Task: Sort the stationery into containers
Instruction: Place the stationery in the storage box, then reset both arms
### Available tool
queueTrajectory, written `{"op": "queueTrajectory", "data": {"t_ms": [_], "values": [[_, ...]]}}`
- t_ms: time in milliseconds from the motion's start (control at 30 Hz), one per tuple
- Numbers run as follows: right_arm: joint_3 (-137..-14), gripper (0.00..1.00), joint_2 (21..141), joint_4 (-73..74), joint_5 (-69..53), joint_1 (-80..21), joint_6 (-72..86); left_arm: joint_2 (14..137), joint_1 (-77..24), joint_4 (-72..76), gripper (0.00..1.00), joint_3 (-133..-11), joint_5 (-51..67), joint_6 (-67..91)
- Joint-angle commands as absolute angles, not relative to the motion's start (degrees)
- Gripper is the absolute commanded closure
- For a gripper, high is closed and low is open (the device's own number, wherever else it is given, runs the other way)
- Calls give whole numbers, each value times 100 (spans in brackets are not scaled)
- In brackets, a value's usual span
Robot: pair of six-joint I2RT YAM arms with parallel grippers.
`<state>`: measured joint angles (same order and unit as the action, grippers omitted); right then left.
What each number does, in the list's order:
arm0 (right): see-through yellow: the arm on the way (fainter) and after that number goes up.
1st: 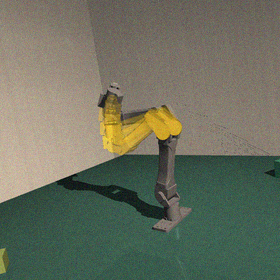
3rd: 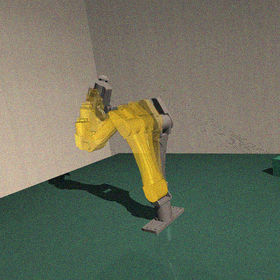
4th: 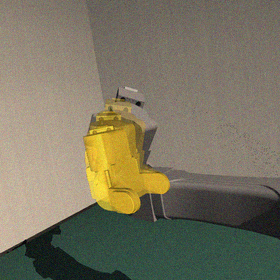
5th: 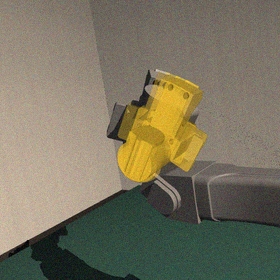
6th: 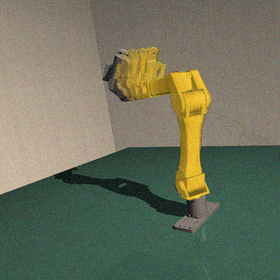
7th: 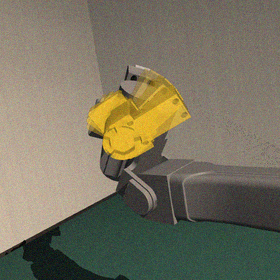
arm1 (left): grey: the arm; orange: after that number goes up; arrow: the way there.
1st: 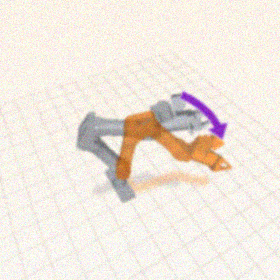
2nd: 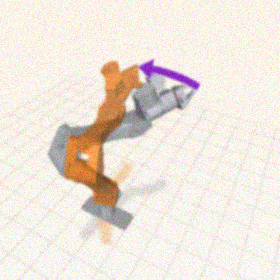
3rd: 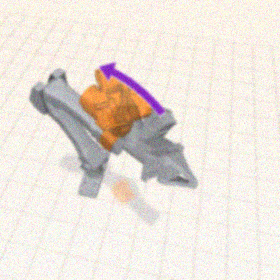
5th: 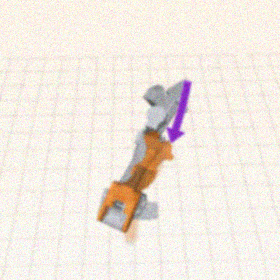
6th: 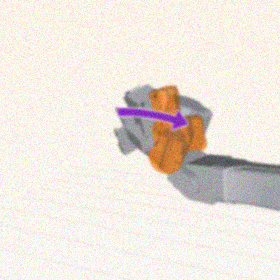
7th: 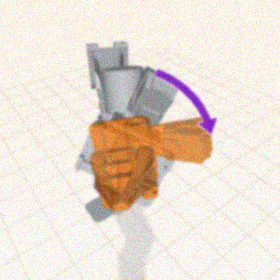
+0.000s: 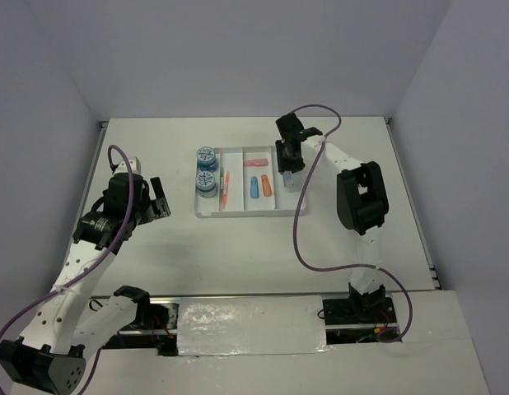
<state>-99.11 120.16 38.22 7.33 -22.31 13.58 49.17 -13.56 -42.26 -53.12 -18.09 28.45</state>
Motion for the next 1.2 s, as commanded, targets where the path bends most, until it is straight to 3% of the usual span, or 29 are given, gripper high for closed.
{"op": "queueTrajectory", "data": {"t_ms": [0, 33, 133, 233, 433, 567, 767, 933, 1167], "values": [[-10336, 81, 12050, 4052, 861, -2320, 1310, 4843, -1327, -4052, 1, -5405, -1758, 2707], [-10284, 77, 12050, 4060, 879, -2320, 1336, 4825, -1327, -4052, 1, -5397, -1758, 2707], [-10134, 42, 11945, 4025, 932, -2338, 1406, 4799, -1327, -4034, 1, -5388, -1740, 2707], [-10038, 17, 11638, 4069, 1011, -2382, 1494, 4816, -1327, -4043, 1, -5388, -1740, 2707], [-9652, 12, 10365, 4061, 984, -2373, 1591, 4825, -1327, -4087, 1, -5431, -1933, 2742], [-7899, 0, 8200, 3247, 1089, -2373, 1696, 4808, -1021, -4254, 1, -5537, -2415, 2944], [-6303, 0, 5174, 2917, 1853, -2382, 1653, 4492, -308, -4193, 1, -5537, -2452, 3006], [-5941, 0, 3992, 3891, 2601, -2364, 1634, 4342, -316, -4438, 1, -5563, -2557, 3032], [-5705, 0, 2743, 4420, 2267, -2391, 1845, 3868, -316, -4622, 1, -5651, -2628, 3050]]}}
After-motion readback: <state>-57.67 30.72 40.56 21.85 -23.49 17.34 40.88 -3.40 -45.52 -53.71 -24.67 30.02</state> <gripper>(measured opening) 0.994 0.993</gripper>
